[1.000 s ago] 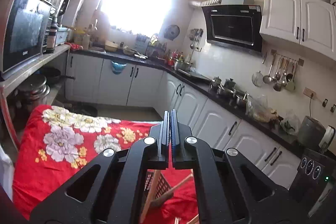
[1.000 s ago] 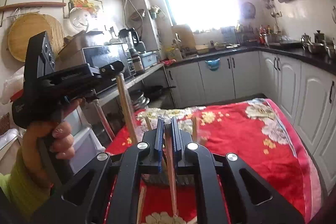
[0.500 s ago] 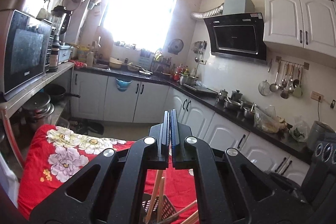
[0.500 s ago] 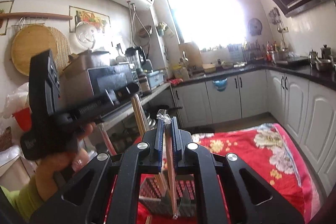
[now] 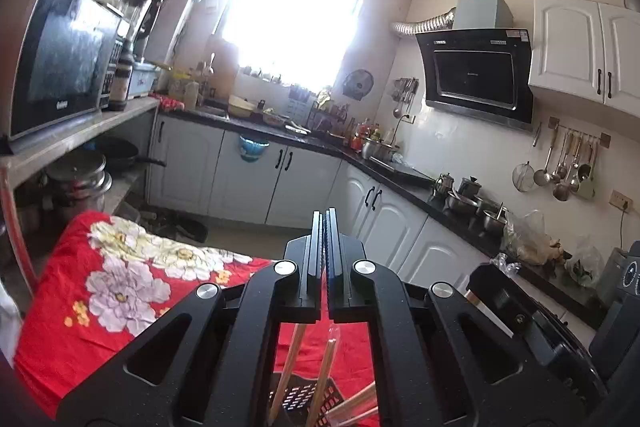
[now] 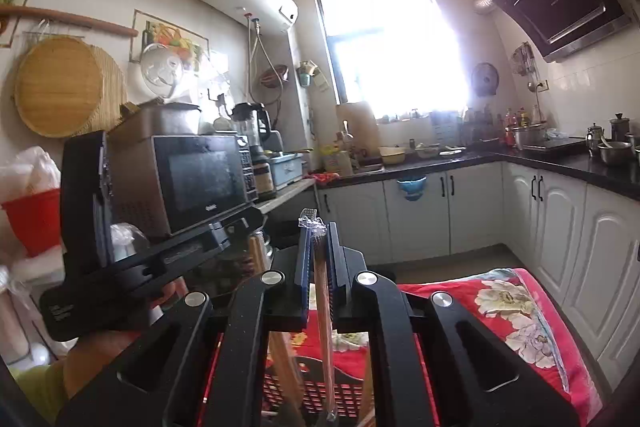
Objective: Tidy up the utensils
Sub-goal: 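Lower the chopsticks into the black basket and open both tools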
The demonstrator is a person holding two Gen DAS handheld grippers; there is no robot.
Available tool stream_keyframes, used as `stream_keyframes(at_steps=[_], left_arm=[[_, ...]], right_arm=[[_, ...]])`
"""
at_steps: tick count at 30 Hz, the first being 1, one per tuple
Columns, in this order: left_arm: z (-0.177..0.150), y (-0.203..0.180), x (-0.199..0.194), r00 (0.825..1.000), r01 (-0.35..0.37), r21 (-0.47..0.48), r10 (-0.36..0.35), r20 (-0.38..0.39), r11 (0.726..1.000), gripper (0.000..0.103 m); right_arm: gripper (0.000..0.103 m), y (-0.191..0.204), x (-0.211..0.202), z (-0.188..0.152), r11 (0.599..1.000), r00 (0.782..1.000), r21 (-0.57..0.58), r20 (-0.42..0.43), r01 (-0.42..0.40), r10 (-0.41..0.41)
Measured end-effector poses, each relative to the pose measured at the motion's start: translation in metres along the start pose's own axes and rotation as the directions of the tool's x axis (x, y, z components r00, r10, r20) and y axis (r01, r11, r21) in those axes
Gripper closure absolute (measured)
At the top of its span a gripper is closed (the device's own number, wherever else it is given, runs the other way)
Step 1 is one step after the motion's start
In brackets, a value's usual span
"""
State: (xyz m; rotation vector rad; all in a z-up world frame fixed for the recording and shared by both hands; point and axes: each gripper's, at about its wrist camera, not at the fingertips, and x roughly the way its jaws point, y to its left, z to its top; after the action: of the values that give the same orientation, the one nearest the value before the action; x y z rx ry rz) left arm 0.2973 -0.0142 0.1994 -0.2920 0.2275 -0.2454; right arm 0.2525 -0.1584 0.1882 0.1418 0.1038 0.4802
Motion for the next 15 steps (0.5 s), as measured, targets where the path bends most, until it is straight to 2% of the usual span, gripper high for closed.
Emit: stream_keyframes(at_steps=[15], left_arm=[[-0.033,0.006,0.019,0.999,-0.001,-0.007,0.000,-0.039,1.000,0.103]], right_arm=[[0.095,-0.016,0.034,-0.050,0.999,0.998,0.041,-0.062,0.004,-0.001]])
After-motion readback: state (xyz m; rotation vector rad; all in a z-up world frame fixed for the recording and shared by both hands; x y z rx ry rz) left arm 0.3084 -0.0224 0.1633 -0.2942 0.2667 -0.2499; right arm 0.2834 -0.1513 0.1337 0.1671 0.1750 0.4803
